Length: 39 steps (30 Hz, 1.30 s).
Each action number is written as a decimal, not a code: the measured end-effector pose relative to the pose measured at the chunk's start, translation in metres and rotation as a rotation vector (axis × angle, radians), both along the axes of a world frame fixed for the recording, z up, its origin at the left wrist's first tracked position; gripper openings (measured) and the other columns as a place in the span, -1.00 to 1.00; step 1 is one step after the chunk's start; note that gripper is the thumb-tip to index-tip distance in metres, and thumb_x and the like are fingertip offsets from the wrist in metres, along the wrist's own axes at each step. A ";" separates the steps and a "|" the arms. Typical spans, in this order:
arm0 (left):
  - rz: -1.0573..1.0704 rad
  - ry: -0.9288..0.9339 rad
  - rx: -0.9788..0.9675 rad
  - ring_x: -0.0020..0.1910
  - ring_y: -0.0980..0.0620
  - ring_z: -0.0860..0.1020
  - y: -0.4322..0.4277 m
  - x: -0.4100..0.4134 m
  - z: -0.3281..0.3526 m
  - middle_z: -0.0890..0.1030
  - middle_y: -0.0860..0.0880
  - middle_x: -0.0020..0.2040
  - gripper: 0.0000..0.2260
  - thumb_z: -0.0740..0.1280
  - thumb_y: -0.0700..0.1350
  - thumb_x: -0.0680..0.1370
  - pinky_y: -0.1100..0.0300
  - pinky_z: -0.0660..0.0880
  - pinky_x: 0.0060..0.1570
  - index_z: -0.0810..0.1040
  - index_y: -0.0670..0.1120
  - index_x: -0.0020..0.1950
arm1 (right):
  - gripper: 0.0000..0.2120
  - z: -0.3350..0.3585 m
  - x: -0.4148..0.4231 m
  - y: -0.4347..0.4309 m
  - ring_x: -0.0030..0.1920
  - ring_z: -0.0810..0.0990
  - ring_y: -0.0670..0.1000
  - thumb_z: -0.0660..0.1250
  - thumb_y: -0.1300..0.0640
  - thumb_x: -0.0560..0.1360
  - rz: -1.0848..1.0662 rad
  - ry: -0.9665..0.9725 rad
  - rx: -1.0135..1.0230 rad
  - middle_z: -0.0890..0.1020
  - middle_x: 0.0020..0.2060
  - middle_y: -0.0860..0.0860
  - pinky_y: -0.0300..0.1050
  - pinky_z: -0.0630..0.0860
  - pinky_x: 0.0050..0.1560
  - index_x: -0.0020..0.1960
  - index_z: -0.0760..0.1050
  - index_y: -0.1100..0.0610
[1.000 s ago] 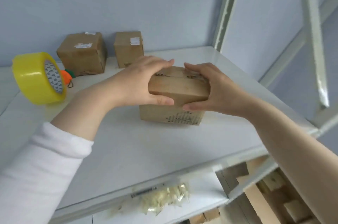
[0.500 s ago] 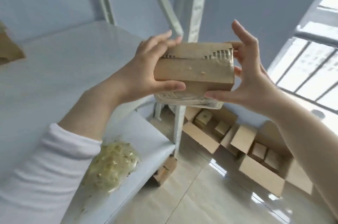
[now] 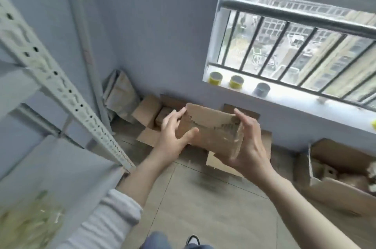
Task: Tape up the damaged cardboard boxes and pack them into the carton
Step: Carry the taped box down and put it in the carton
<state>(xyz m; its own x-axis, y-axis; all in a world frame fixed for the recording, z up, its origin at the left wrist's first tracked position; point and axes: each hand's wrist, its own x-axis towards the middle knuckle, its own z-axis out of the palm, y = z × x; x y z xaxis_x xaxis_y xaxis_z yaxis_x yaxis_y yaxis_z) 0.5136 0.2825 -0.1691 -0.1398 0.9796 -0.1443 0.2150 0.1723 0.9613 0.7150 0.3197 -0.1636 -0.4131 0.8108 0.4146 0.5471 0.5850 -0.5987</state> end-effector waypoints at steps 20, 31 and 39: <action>-0.310 -0.557 -0.498 0.09 -0.04 0.57 0.235 0.006 -0.120 0.61 -0.12 0.15 -0.33 0.43 0.08 0.21 0.10 0.51 0.00 0.42 -0.09 0.29 | -0.47 -0.091 0.023 0.117 0.26 0.50 0.02 0.28 -0.14 0.42 -0.351 0.767 -1.418 0.49 0.32 0.00 0.13 0.47 0.24 0.36 0.33 -0.08; -0.307 -0.485 -0.780 0.14 0.17 0.50 0.295 0.138 -0.197 0.40 0.13 0.27 -0.22 0.39 0.18 0.29 0.12 0.53 0.09 0.17 0.12 0.45 | -0.37 -0.180 0.087 0.199 0.16 0.56 0.09 0.43 0.08 0.33 -0.889 1.175 -1.363 0.57 0.20 0.12 -0.06 0.55 -0.06 0.35 0.31 0.10; -0.036 -0.456 -0.873 0.32 0.04 0.42 0.350 0.203 -0.298 0.43 -0.02 0.37 -0.47 0.35 0.03 0.51 0.07 0.31 0.36 0.28 -0.04 0.42 | -0.58 -0.277 0.133 0.277 -0.01 0.63 -0.14 0.38 0.07 0.46 -0.986 0.982 -1.504 0.60 0.12 -0.01 -0.16 0.49 -0.08 0.26 0.33 0.05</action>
